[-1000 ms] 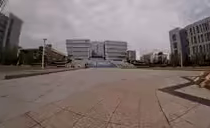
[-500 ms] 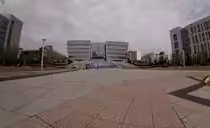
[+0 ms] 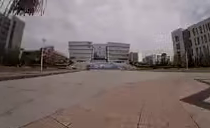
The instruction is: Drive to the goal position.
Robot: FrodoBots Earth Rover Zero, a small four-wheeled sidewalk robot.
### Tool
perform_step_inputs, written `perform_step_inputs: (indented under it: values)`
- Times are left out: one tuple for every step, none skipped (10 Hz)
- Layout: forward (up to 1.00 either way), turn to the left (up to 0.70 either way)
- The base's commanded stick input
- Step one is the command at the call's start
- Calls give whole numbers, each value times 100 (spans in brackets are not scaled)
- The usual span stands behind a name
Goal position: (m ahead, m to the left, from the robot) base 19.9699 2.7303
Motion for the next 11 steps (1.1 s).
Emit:
perform_step_inputs:
  values:
    - [100,0]
    - [100,0]
    - [100,0]
    - [100,0]
    - [100,-1]
    - [100,-5]
    - [100,-14]
    - [100,-14]
    - [100,-3]
    - [100,0]
    - [100,-12]
